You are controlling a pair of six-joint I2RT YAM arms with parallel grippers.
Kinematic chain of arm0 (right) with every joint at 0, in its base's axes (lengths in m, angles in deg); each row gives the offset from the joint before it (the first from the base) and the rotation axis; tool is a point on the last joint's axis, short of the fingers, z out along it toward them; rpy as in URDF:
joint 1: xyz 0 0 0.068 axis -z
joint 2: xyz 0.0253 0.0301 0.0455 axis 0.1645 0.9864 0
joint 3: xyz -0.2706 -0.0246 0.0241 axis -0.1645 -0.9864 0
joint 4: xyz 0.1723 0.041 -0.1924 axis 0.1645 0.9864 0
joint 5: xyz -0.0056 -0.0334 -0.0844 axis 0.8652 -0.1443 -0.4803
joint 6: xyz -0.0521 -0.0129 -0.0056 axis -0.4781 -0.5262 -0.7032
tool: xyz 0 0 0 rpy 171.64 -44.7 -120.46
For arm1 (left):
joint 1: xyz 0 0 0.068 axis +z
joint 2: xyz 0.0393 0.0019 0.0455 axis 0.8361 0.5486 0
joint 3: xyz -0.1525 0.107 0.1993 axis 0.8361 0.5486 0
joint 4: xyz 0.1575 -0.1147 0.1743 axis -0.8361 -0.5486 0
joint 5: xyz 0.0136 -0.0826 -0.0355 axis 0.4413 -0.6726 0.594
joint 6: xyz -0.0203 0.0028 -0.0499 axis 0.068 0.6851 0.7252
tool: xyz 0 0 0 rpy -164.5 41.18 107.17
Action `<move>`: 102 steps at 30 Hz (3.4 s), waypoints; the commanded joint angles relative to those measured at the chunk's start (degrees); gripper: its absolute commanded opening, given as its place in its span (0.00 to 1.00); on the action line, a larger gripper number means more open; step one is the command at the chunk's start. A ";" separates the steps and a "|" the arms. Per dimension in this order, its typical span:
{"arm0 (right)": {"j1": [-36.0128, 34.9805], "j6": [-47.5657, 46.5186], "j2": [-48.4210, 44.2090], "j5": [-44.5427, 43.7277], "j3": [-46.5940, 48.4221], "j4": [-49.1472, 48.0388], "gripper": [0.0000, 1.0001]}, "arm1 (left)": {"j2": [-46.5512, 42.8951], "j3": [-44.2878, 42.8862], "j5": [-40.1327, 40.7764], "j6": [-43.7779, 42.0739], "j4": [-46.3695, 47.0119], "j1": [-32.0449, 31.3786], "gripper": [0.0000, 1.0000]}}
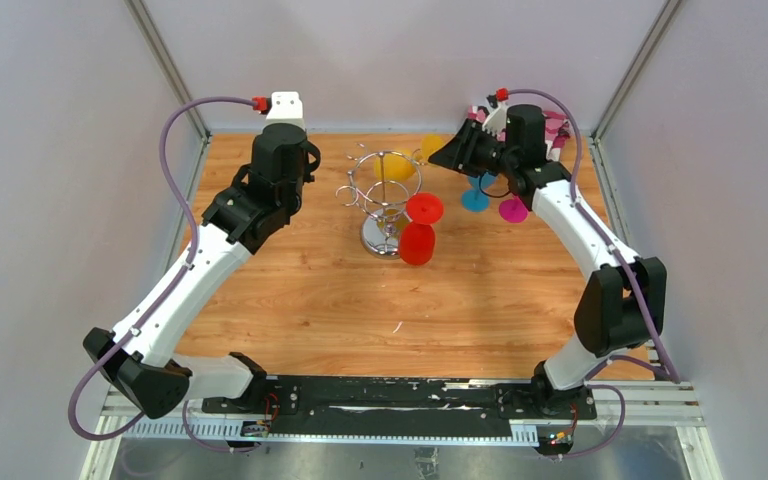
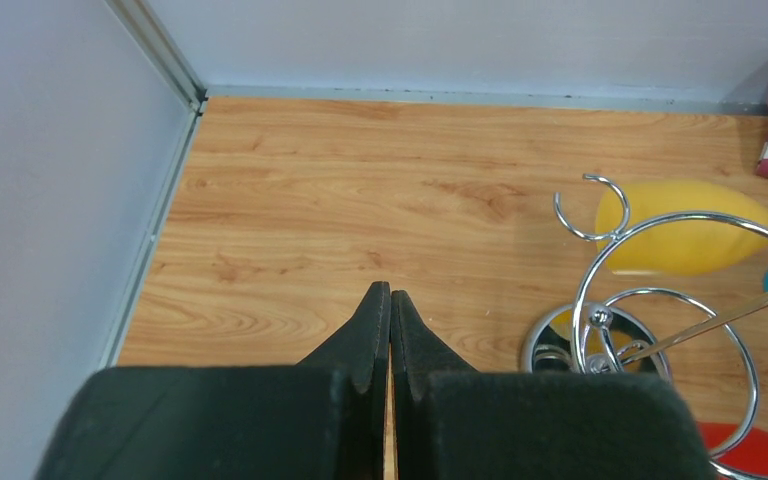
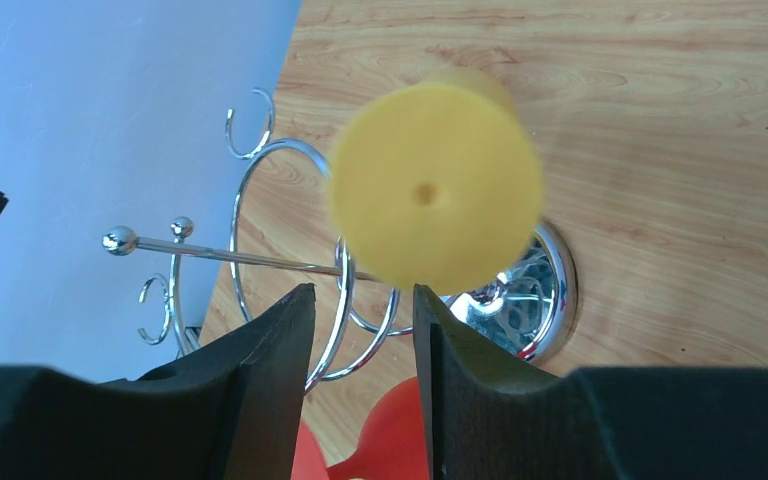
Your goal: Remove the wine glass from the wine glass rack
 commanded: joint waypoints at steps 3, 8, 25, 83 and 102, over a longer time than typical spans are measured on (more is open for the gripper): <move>0.69 0.38 -4.02 -0.85 -1.18 -1.02 0.45 | -1.00 0.61 0.15 -0.13 1.78 0.10 0.00; 0.67 0.71 -3.95 -1.17 -1.93 -1.04 0.45 | -0.81 0.72 -0.03 -0.05 1.78 0.06 0.00; 0.79 -2.91 -1.87 -0.65 -1.11 2.97 0.46 | 0.41 -0.09 -0.74 -0.05 1.65 0.08 0.00; 0.99 15.35 -22.65 11.51 -27.20 -11.75 0.00 | -0.93 0.41 -3.05 1.10 0.53 0.06 0.00; 2.28 9.68 -38.16 0.97 -22.12 6.24 0.00 | -0.92 0.46 -7.59 2.19 0.90 0.06 0.01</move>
